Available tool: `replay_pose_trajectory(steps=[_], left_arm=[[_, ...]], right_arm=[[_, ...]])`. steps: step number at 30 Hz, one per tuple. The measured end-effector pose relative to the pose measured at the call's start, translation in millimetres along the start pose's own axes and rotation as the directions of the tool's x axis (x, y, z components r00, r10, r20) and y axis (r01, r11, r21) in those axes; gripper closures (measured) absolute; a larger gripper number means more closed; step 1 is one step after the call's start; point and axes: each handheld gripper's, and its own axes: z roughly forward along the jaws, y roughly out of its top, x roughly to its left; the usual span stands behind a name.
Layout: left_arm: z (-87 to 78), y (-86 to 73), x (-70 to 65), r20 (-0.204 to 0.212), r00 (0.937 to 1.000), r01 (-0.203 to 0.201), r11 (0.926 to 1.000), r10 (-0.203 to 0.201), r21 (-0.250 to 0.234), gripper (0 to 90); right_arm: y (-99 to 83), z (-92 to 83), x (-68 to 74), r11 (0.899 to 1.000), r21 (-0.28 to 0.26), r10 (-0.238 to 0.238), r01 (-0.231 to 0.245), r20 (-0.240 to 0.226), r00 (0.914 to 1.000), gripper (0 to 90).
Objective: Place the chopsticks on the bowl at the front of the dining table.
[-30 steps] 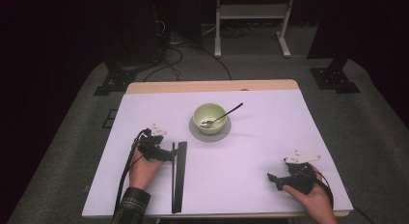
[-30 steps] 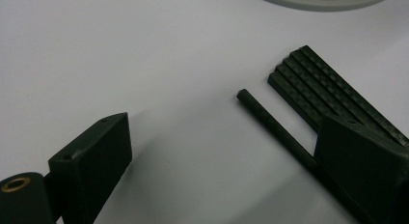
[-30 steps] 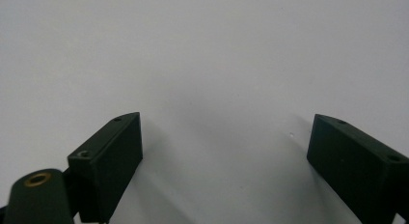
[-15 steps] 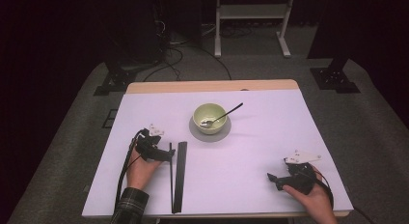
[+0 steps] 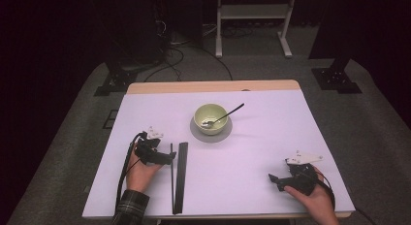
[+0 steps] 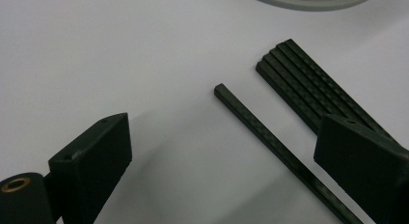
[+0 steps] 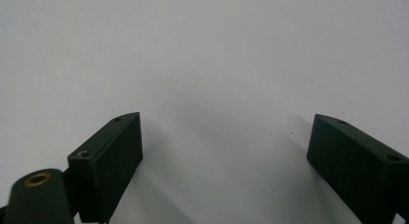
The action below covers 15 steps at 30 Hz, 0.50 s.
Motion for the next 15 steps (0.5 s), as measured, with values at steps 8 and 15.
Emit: replay_pose_trajectory(steps=[8,15], left_arm=[[-13.6,-5.5,-7.9,0.011,0.9999,0.002,0.9998,-0.002,-0.020,5.1],[-24.5,-13.5,-14.8,0.023,0.9997,0.009,0.9993,-0.008,-0.036,5.1]], right_arm=[[0.0,0.0,0.0,1.000,0.000,0.000,0.000,0.000,1.0000,10.7],[0.0,0.0,-0.1,1.000,0.000,0.001,-0.001,0.000,1.0000,10.7]])
